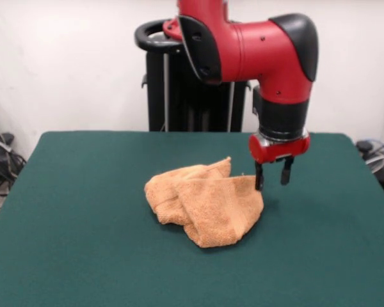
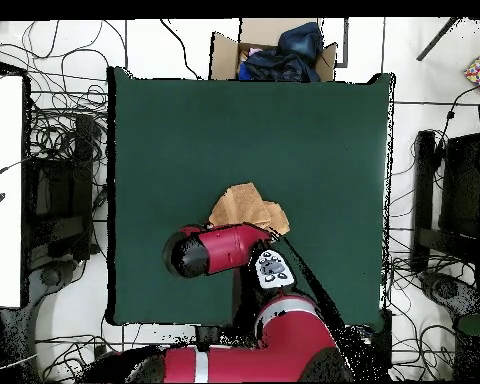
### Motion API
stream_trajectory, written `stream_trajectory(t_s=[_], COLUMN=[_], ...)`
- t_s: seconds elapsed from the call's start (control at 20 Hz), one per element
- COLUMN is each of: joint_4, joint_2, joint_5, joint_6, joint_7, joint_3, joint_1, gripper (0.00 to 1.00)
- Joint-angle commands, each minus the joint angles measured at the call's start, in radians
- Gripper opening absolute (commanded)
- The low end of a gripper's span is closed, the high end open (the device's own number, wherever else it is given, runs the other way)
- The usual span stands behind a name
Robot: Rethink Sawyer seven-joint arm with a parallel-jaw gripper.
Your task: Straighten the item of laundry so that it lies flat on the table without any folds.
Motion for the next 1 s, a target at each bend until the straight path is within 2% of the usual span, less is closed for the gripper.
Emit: stream_trajectory(t_s=[0.05, 0.4, 1.0], joint_4=[-0.007, -0.001, -0.140], joint_2=[-0.004, 0.016, 0.144], joint_5=[0.040, 0.053, 0.077], joint_6=[0.113, 0.098, 0.121], joint_7=[0.162, 0.178, 0.127], joint_3=[-0.046, -0.062, -0.055], joint_1=[0.048, 0.069, 0.050], gripper=[1.00, 1.00, 1.00])
